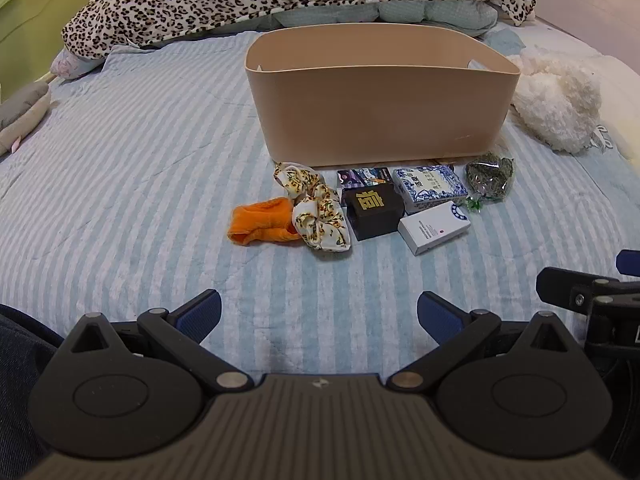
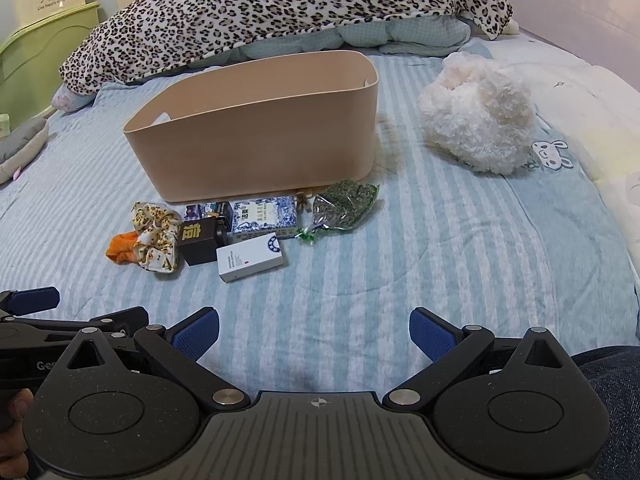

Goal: Organize objects

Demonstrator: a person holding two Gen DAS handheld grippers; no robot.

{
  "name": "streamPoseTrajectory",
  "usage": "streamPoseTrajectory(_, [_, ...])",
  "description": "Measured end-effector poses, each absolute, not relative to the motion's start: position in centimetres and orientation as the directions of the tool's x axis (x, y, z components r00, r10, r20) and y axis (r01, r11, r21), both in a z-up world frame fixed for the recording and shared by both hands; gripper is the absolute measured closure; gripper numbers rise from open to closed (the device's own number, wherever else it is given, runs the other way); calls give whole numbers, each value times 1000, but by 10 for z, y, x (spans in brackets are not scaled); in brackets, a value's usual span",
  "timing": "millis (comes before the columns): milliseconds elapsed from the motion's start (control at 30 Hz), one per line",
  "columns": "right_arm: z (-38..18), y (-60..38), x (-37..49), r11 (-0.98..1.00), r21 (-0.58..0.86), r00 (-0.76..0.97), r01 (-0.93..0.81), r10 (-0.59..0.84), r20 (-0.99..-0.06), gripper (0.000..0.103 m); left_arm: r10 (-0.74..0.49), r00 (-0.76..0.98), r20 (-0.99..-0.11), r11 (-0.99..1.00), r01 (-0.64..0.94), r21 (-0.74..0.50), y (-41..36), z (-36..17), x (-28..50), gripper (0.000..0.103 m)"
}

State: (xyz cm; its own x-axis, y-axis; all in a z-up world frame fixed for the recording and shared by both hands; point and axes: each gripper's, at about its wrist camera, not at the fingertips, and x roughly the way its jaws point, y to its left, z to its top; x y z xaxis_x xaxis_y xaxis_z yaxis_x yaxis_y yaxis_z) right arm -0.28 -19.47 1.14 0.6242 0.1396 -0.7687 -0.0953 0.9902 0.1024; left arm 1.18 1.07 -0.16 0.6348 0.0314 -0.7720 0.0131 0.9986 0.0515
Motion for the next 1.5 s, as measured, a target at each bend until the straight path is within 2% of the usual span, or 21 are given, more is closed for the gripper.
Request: streamPoseTrajectory(1500, [-5, -187, 14, 989, 105, 600, -101, 145, -787, 0, 45, 621, -783, 999, -23, 38, 25, -11, 32, 0])
